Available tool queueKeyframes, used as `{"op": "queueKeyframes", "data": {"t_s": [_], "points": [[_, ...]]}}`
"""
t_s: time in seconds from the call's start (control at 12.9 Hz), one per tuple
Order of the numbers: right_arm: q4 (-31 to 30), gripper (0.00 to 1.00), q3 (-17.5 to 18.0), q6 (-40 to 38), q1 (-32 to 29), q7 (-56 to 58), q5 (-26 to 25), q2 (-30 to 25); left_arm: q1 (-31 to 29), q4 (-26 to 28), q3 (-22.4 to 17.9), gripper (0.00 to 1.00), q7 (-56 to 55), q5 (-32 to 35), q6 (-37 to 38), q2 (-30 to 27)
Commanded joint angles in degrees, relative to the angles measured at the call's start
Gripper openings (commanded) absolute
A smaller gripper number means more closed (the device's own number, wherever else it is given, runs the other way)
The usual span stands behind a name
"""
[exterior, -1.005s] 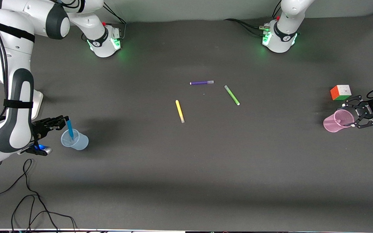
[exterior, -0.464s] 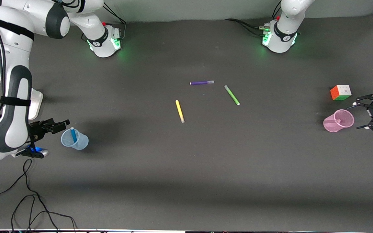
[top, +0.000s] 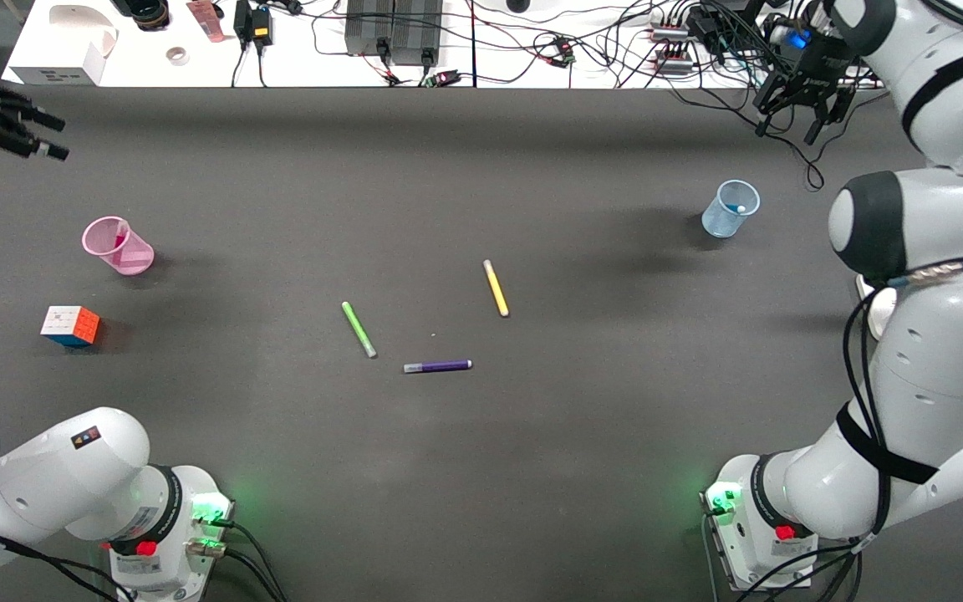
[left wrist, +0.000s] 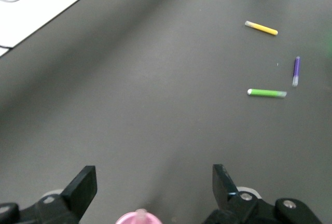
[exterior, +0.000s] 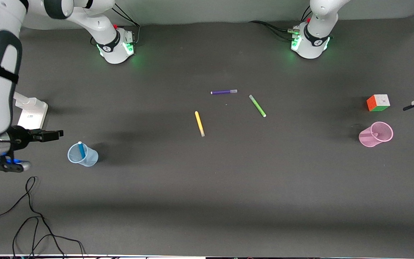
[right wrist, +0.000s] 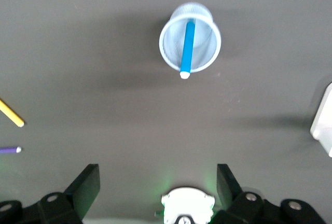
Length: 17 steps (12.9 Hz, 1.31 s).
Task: Place pink and blue markers in matching cups
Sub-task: 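Open both grippers and raise them away from the cups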
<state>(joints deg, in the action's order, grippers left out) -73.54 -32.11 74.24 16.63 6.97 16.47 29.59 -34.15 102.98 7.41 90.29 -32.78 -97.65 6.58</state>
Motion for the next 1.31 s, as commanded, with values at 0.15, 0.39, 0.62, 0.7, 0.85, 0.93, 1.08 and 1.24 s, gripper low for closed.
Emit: {"op": "queueKeyframes", "data": {"t_s": [0.15,0.39,0.62,0.7,0.85,0.93,1.08,1.24], "points": [[-19.9,1.00,-2.5,17.2,7.6,-6.6,-4.2,-15.8,12.5,1.2,0.0,0.99,-28.8,10.6,-0.4,-10.6],[-22.0,1.00,-2.5,19.5,11.0,-11.6,-7.2,-20.5,16.4,-1.2,5.0,0.99,-48.1,18.9,0.3,-12.1],[-25.4,1.00,-2.3,24.7,12.1,-11.9,-9.5,-24.3,16.4,-3.1,12.4,0.99,-65.3,25.1,1.4,-12.5],[-25.0,1.00,-2.3,24.6,12.3,-11.8,-9.6,-24.4,16.5,-3.6,14.9,0.99,-70.2,26.9,1.9,-12.3],[-21.8,1.00,-2.1,23.4,12.3,-11.6,-9.9,-24.5,16.6,-3.8,18.9,0.99,-81.1,29.6,2.5,-11.7],[-20.2,1.00,-1.8,22.9,12.3,-11.9,-10.0,-24.5,16.7,-4.6,20.2,0.99,-85.6,30.0,3.9,-11.0],[-17.8,1.00,0.9,19.0,9.3,-11.4,-11.3,-24.6,16.7,-7.6,22.5,0.99,-90.4,30.7,6.5,-7.4],[-17.7,1.00,12.2,18.7,-1.1,-11.3,-13.8,-26.6,17.5,-11.6,22.7,0.99,-90.9,32.7,9.8,-5.1]]}}
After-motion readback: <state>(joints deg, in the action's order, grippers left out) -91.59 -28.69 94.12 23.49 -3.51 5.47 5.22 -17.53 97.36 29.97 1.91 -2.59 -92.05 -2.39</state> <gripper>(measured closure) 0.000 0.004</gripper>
